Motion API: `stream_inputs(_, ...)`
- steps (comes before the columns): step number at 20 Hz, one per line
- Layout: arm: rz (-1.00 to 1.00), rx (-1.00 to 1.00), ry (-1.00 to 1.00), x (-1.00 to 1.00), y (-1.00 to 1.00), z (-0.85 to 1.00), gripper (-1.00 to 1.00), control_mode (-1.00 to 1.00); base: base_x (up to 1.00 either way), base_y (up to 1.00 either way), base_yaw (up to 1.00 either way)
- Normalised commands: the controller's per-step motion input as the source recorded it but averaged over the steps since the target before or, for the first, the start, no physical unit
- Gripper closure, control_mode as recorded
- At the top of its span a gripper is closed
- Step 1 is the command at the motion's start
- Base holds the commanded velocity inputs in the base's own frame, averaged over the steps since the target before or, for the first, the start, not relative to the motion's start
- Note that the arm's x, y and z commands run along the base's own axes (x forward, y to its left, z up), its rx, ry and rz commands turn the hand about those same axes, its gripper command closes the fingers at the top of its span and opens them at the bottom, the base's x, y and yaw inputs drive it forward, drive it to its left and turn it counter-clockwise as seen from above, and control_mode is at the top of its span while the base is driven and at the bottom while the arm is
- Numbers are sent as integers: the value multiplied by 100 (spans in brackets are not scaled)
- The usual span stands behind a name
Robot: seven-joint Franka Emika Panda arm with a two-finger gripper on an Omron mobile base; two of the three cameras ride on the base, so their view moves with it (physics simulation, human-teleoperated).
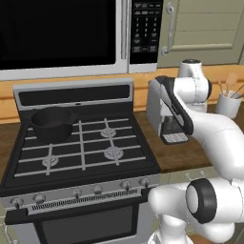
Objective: Put the lemon and tomato in the pot. Retrieve the spatula and lightly stir the vegetables in the pot.
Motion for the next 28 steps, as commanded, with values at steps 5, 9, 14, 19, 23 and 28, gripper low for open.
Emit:
stream_inputs(5,24,0,-5,0,-100,0,-100,-100,0,0,0)
stream_inputs(9,51,-10,1,1,-100,-2,-100,-100,0,0,0)
stream_inputs(14,71,-18,14,10,-66,-23,-100,-100,0,0,0)
stream_inputs(19,85,-21,19,4,-28,-35,-100,-100,0,0,0)
stream_inputs(23,89,-20,20,2,-15,-31,-100,-100,0,0,0)
stream_inputs(28,81,-5,2,-6,-49,-10,-100,-100,0,0,0)
